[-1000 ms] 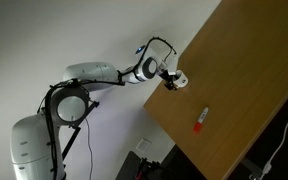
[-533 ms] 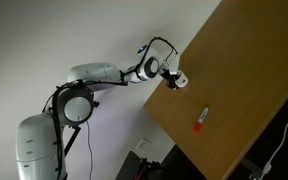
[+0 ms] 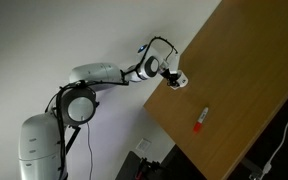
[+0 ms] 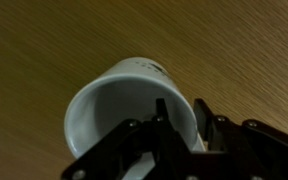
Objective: Move the mug to the left
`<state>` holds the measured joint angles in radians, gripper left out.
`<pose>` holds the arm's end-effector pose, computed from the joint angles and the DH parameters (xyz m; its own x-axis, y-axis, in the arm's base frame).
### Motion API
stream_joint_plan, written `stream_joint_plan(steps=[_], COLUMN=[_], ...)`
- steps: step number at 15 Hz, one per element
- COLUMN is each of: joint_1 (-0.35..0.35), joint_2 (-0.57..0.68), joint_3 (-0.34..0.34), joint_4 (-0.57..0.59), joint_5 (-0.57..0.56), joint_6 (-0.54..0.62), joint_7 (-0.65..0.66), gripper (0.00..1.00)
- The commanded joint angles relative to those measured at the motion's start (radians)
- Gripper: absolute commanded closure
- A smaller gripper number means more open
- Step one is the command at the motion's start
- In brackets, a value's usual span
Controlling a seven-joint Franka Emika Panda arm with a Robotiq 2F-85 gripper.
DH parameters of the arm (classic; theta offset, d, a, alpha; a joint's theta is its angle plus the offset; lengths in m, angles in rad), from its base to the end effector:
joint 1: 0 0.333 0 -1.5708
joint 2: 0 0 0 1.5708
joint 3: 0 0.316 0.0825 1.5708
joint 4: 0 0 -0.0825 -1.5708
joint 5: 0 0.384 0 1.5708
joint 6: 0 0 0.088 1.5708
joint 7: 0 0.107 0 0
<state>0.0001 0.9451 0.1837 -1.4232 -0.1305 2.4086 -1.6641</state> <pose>0.7183 0.1067 0.1386 -0.2898 0.9557 0.0506 0.9560 0.2866 0.0627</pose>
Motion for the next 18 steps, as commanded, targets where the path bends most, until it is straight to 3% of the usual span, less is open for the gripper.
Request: stream_joint_plan(steps=[1, 2, 18], joint_1=[0.016, 0.016, 0.009], joint_2=[0.007, 0.005, -0.063], joint_3=[-0.015, -0.015, 0.002], joint_4=[0.035, 0.034, -0.083], joint_5=[-0.009, -0.009, 0.01], joint_6=[-0.035, -0.034, 0.01], joint_7=[0.013, 0.014, 0.051], gripper=[0.95, 1.0, 0.97])
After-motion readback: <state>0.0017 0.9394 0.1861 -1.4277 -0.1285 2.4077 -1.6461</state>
